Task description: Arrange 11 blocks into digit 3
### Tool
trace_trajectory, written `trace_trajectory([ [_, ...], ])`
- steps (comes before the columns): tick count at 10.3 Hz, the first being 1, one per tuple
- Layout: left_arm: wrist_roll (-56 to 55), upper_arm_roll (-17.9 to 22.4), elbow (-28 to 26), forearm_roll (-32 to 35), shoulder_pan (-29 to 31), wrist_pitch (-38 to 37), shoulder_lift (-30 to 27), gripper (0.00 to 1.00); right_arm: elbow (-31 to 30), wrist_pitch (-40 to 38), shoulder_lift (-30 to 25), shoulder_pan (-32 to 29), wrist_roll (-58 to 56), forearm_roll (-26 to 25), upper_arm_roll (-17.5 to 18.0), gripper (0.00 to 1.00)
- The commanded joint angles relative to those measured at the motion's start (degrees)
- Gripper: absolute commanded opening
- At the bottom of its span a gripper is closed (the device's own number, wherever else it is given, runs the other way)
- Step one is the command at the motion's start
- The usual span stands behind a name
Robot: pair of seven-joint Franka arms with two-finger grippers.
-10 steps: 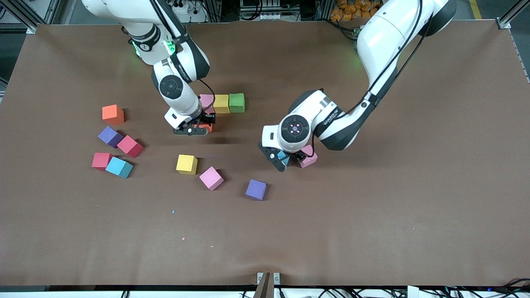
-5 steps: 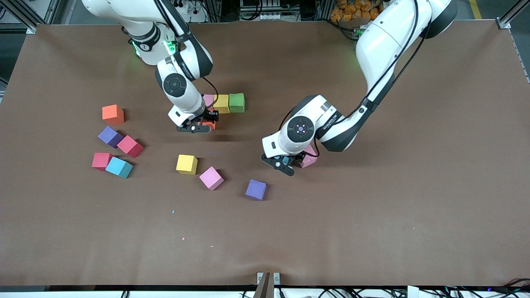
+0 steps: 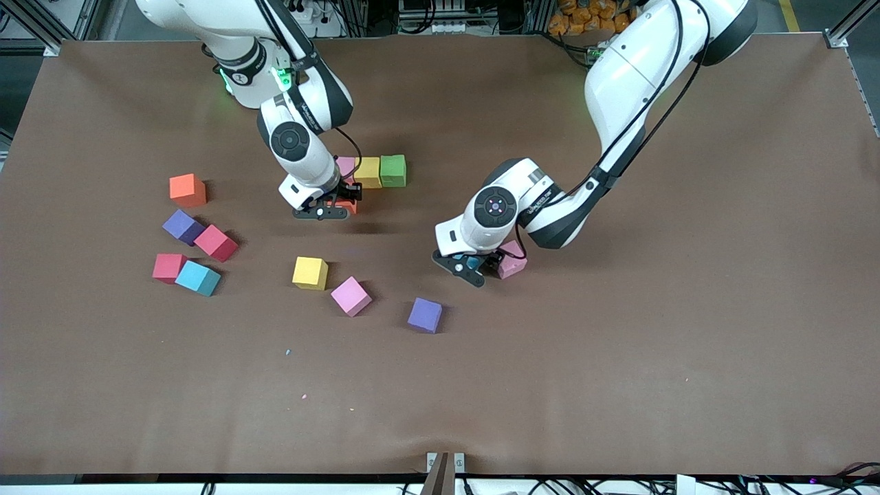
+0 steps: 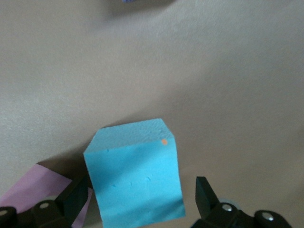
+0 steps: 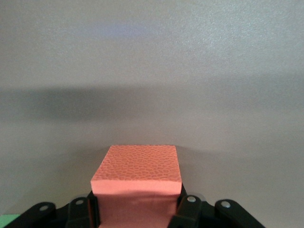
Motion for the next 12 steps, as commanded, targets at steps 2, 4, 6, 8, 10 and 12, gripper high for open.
trace_trajectory([
  [2, -0.9, -0.1, -0.7, 1.7, 0.3, 1.2, -0.5, 0.67, -1.4, 0.8, -0.5, 0.8, 0.1, 1.1, -0.4, 0.00],
  [4, 0.5, -0.1, -0.6, 2.2, 0.4, 1.2, -0.4, 0.59, -1.4, 0.7, -0.6, 0.7, -0.3, 1.1, -0.4, 0.00],
  [6, 2.0, -0.1, -0.6, 3.9, 1.1, 1.2, -0.2, 0.38, -1.4, 0.7, -0.7, 0.5, -0.5, 1.0, -0.5, 0.00],
  [8, 3.0, -0.1, -0.5, 3.8, 1.3, 1.3, 0.0, 0.11, -1.4, 0.7, -0.9, 0.2, -0.6, 0.8, -0.5, 0.00],
  [10, 5.4, 0.0, -0.4, 3.7, 1.6, 1.3, 0.0, 0.00, -1.4, 0.5, -1.1, -0.1, -1.6, 0.8, -0.6, 0.00],
  [12, 5.7, 0.0, -0.3, 3.5, 1.8, 1.3, 0.0, 0.00, -1.5, 0.5, -1.0, -0.4, -1.6, 0.8, -0.5, 0.00],
])
